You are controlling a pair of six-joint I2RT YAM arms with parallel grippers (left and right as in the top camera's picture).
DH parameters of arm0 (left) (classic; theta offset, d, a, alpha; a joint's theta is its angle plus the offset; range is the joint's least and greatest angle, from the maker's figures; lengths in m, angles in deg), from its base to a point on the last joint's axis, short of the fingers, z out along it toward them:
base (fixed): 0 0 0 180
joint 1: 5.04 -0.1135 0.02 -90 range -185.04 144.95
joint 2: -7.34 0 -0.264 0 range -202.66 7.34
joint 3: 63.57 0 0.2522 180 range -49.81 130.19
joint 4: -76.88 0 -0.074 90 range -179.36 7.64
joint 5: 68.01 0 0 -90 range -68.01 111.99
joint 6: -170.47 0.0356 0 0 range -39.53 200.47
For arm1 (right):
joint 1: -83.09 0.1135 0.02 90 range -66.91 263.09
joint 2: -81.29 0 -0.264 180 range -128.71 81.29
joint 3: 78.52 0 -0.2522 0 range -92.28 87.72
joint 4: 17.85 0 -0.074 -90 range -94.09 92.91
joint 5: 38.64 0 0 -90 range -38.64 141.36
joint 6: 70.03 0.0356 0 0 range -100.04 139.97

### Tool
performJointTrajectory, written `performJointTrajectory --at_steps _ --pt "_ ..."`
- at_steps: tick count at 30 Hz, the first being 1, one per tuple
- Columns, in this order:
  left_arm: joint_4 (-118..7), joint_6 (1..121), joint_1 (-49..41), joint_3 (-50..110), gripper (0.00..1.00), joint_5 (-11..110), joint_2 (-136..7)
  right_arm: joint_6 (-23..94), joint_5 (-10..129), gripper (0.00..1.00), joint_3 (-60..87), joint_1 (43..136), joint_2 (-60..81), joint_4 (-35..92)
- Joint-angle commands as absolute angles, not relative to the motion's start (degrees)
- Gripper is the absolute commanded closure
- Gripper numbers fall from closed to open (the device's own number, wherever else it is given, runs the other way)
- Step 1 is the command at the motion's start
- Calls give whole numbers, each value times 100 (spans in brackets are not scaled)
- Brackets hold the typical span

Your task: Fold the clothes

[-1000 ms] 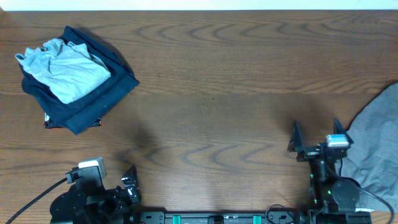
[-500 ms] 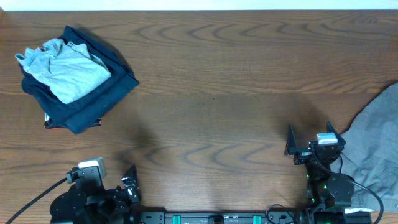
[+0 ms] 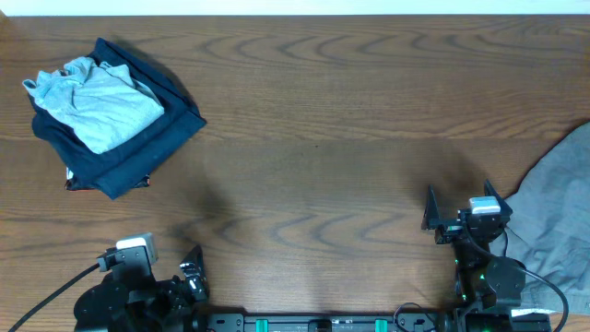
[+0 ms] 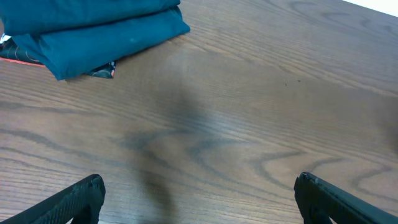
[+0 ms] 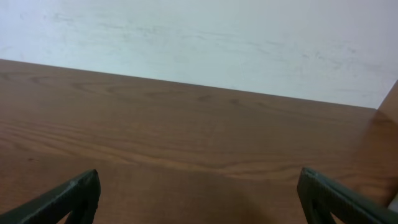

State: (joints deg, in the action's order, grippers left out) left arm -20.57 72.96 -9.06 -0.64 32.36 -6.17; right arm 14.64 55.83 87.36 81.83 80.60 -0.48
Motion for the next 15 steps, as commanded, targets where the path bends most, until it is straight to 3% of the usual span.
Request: performJointTrajectory --at_steps 1,15 --pt "-2057 7268 -908 -69 2 3290 -600 1368 5629 1 8740 8273 8097 -24" --pt "-2577 7323 -1037 -482 2 3249 -447 1368 5629 1 8740 8273 8097 -24"
